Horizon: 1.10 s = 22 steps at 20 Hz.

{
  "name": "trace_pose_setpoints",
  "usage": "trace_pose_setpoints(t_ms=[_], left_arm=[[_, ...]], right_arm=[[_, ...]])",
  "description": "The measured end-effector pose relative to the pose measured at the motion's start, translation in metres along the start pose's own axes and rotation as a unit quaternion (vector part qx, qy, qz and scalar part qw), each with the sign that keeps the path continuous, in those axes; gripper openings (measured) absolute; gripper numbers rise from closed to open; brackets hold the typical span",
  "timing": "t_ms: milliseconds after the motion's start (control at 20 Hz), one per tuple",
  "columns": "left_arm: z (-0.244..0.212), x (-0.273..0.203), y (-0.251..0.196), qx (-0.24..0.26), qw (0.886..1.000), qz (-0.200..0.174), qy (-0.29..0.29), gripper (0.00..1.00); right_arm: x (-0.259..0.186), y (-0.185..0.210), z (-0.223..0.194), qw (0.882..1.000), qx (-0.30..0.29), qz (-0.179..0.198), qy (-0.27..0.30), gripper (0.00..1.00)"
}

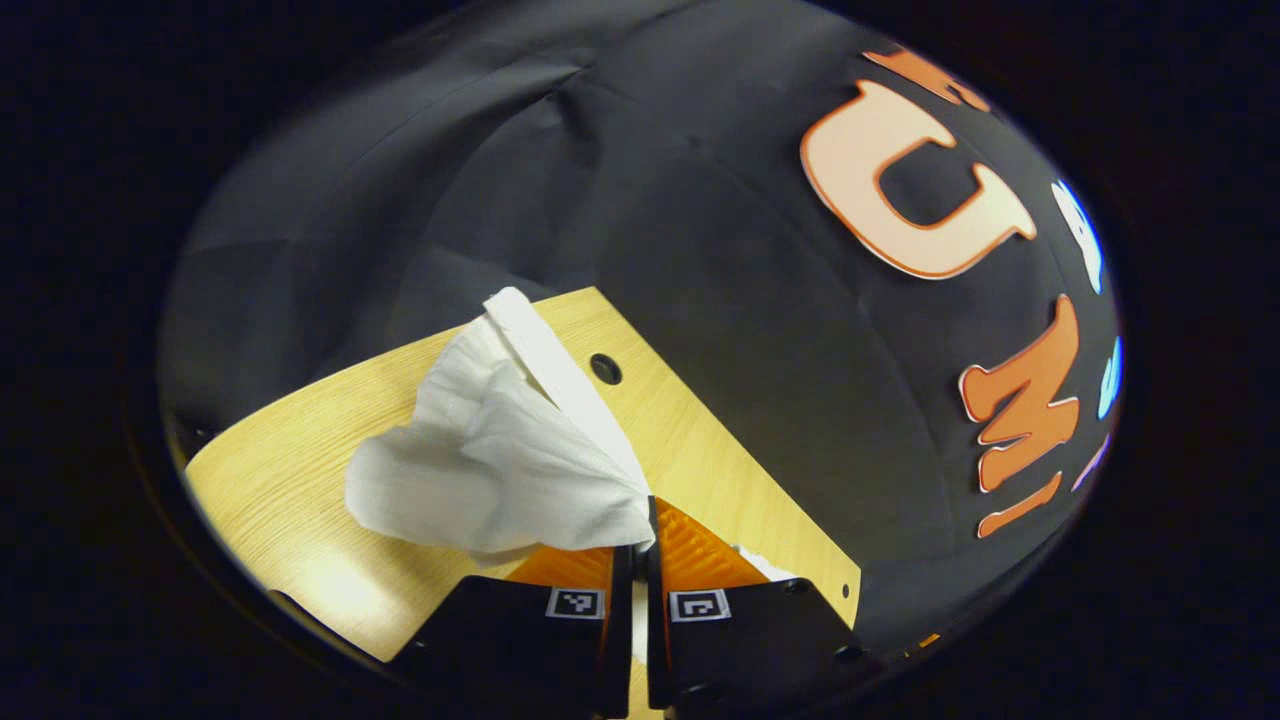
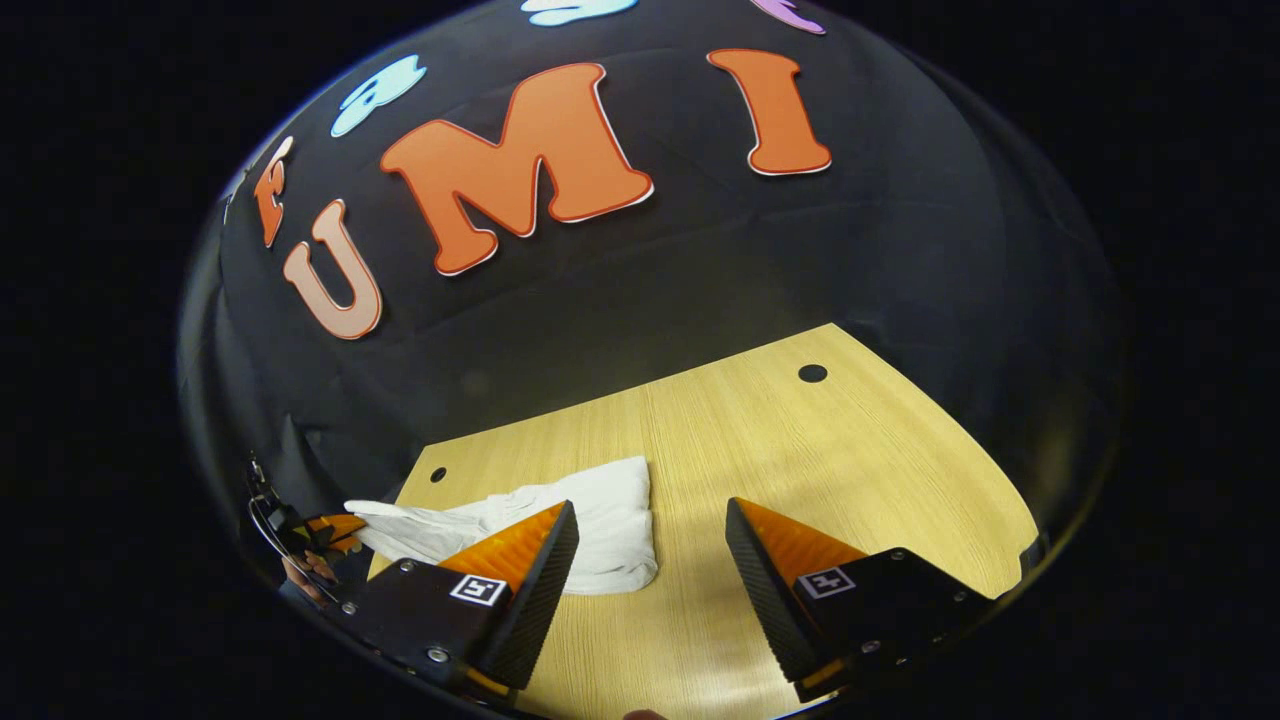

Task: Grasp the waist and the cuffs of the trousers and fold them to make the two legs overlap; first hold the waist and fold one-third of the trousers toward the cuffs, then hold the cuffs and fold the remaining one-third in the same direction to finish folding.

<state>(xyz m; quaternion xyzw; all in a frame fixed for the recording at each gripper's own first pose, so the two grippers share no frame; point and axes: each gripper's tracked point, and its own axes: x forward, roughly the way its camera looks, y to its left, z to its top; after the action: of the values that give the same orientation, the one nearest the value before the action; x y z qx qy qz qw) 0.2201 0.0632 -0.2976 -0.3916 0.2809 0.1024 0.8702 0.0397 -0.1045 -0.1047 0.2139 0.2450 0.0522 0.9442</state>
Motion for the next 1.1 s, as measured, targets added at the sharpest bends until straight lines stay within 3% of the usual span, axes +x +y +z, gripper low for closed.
trace_pose_setpoints(t_ms=[400, 650, 950, 1100], left_arm=[[-0.009, 0.003, -0.098, 0.109, 0.994, -0.001, 0.01, 0.1], [-0.042, 0.018, -0.163, 0.173, 0.984, -0.005, 0.032, 0.12], [-0.115, 0.07, -0.227, 0.258, 0.964, -0.02, 0.067, 0.1], [-0.161, 0.081, -0.254, 0.328, 0.94, -0.025, 0.089, 0.1]], right_arm=[[-0.009, -0.029, 0.0, 1.0, 0.01, 0.003, -0.002, 0.95], [-0.014, -0.044, -0.002, 1.0, 0.022, 0.006, 0.001, 0.96], [-0.016, -0.071, -0.002, 0.999, 0.036, -0.005, 0.002, 0.97], [-0.015, -0.081, -0.004, 0.999, 0.041, -0.007, 0.005, 0.97]])
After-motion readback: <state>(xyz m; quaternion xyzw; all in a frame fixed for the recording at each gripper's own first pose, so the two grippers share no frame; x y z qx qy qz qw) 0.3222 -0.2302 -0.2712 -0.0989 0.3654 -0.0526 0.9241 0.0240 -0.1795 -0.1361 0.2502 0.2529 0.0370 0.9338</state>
